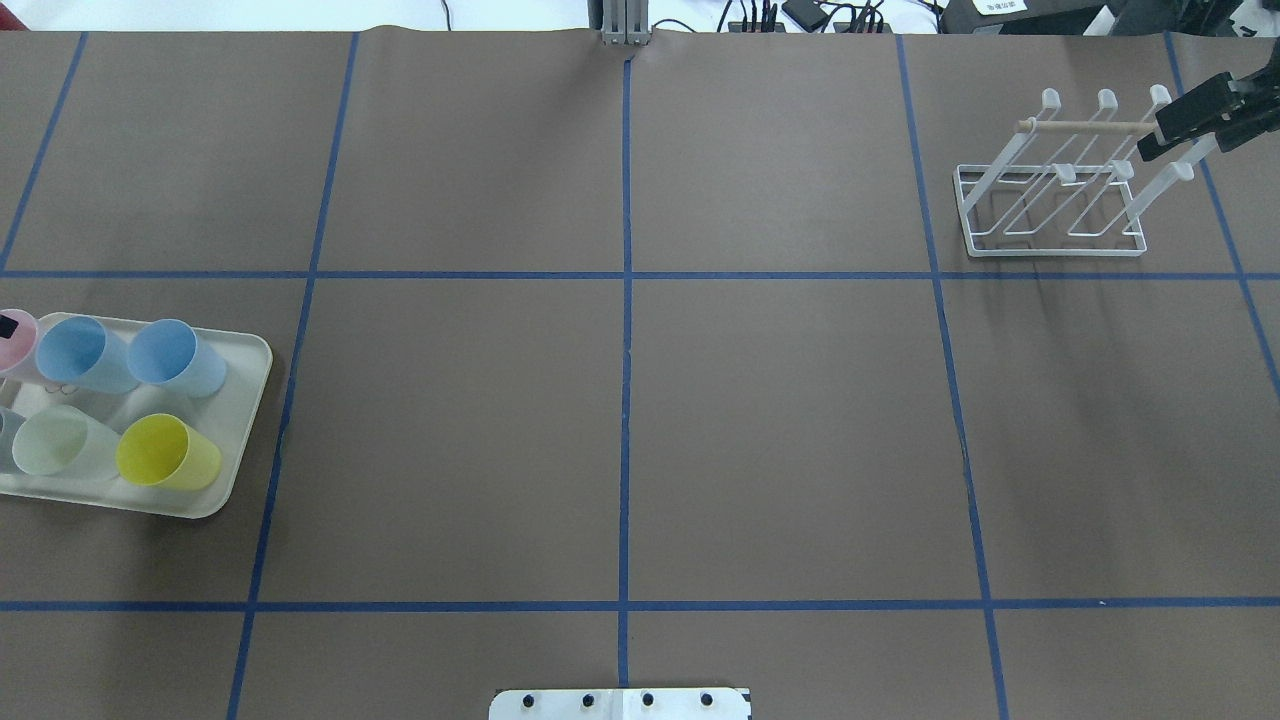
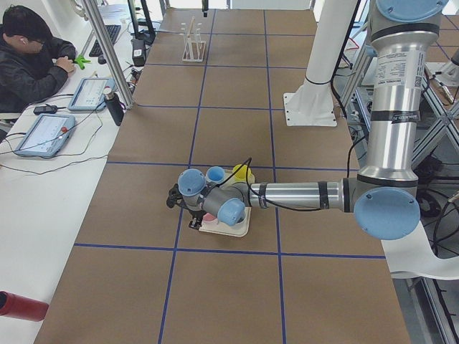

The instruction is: Transfer IKEA cup to right arm and place on rack

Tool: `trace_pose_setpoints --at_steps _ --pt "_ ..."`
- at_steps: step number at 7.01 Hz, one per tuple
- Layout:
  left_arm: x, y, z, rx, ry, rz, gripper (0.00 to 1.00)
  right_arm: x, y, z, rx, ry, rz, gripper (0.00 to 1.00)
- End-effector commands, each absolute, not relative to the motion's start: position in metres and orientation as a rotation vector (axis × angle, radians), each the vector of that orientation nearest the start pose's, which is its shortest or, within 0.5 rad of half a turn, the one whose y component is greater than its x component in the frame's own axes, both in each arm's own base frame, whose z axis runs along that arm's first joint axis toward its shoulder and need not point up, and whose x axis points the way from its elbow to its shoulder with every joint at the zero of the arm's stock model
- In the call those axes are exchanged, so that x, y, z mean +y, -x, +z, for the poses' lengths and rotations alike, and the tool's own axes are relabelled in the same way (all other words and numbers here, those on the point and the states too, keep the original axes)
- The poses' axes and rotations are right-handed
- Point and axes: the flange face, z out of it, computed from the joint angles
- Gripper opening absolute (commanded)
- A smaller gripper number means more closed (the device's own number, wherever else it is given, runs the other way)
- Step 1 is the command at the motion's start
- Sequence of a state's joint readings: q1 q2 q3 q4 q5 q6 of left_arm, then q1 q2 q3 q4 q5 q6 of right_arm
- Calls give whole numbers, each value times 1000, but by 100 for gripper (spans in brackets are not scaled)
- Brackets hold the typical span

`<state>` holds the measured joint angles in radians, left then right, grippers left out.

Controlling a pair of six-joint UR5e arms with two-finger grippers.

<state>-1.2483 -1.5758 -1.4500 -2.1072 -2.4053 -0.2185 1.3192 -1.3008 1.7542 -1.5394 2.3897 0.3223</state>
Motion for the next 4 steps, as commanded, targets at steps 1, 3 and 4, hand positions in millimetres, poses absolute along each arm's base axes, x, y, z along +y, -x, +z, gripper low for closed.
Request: trace_pose_setpoints --at_steps 1,3,4 --pt "-495 -103 659 896 -159 287 64 -589 102 387 -922 -207 -98 100" --pt "-488 -106 663 897 -148 293 59 -587 121 357 -945 -204 -72 100" --pt "-487 -109 661 898 -146 299 47 -589 132 347 -953 -201 -68 100"
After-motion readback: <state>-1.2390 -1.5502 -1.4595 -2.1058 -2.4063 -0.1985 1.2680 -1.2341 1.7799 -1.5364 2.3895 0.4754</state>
